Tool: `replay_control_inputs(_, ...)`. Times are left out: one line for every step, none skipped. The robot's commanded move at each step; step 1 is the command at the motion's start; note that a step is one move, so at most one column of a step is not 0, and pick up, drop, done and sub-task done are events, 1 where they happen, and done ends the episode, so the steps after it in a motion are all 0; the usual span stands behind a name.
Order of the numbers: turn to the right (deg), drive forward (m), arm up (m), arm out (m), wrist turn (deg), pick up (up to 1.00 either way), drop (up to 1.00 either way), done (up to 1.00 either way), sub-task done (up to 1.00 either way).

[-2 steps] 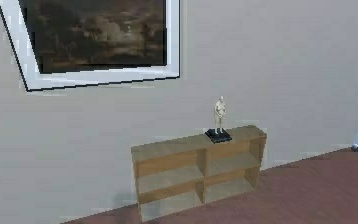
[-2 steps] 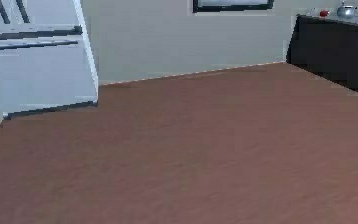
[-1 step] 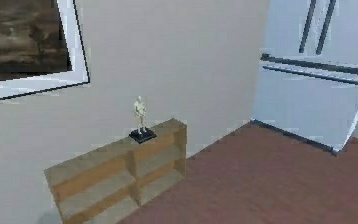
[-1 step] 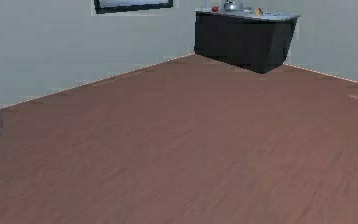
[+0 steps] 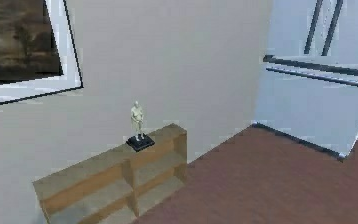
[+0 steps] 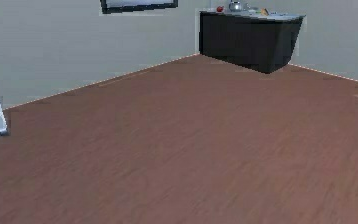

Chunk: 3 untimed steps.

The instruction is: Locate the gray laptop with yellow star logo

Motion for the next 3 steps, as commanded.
replay_control_inputs(-45.0, 0.0, 0.0, 0.0, 0.0, 0.0, 0.0, 0.0, 0.0)
replay_control_inputs(-36.0, 0.0, 0.0, 0.0, 0.0, 0.0, 0.0, 0.0, 0.0)
replay_control_inputs(0.0, 0.3, 0.0, 0.0, 0.0, 0.0, 0.0, 0.0, 0.0)
